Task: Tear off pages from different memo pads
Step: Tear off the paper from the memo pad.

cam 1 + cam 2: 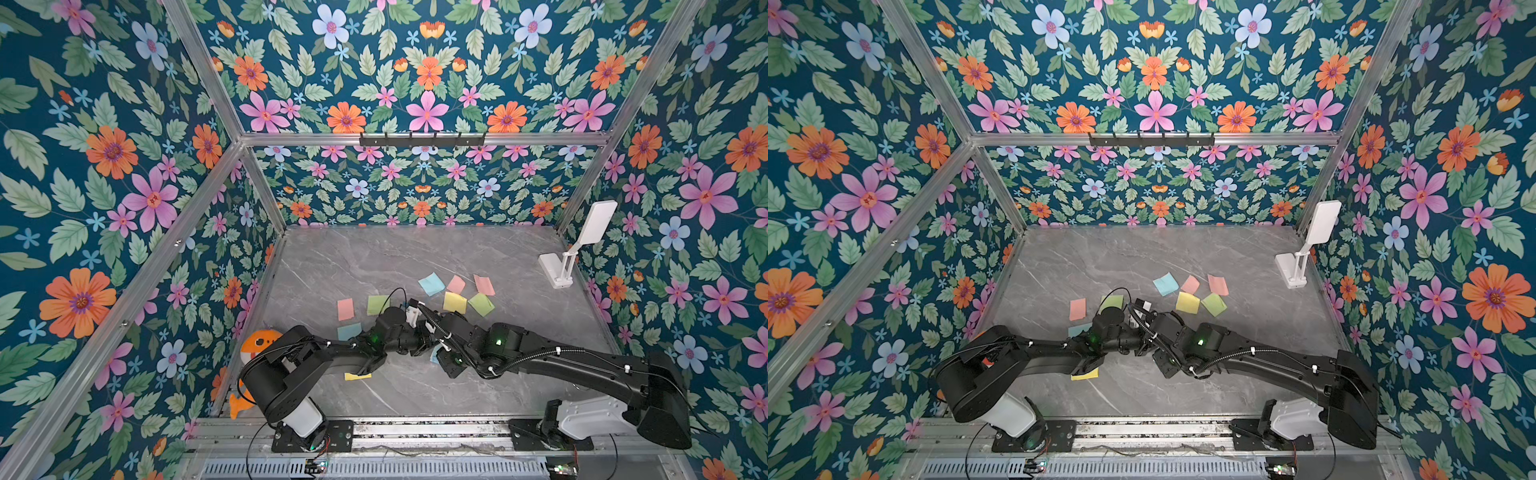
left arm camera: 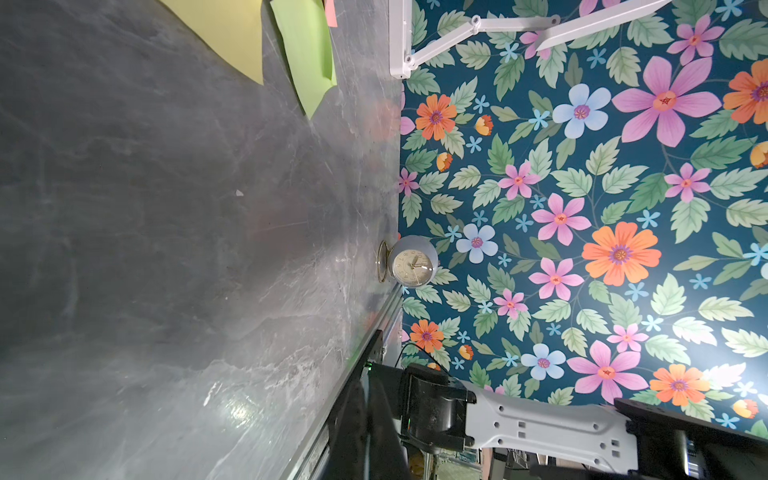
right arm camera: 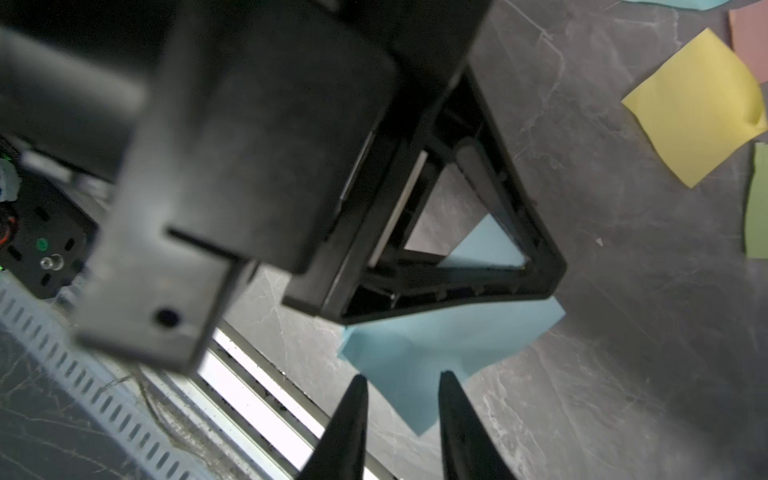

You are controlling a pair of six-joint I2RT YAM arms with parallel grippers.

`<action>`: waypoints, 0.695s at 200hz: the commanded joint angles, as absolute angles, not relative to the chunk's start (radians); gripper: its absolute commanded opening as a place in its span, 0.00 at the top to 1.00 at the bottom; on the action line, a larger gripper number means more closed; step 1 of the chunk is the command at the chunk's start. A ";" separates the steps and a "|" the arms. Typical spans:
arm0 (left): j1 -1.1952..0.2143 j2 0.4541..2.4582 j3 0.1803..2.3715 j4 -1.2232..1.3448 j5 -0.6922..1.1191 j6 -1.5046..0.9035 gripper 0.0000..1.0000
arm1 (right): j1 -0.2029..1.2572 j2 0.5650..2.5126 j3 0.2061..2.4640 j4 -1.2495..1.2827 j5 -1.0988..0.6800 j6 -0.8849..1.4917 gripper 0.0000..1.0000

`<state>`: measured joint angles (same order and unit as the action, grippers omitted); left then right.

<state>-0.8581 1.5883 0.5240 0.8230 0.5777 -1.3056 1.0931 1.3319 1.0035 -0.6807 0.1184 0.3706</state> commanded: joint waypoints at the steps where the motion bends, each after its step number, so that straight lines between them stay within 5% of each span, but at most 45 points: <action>1: -0.859 1.599 0.523 0.867 0.605 -1.331 1.00 | 1.108 1.331 1.000 -0.664 0.211 0.353 0.69; 104: -0.856 1.646 0.497 1.035 0.661 -1.455 1.00 | 1.180 1.328 0.932 -0.614 0.345 0.283 0.63; 139: -0.856 1.637 0.500 1.001 0.663 -1.430 1.00 | 1.180 1.352 0.951 -0.635 0.440 0.250 0.78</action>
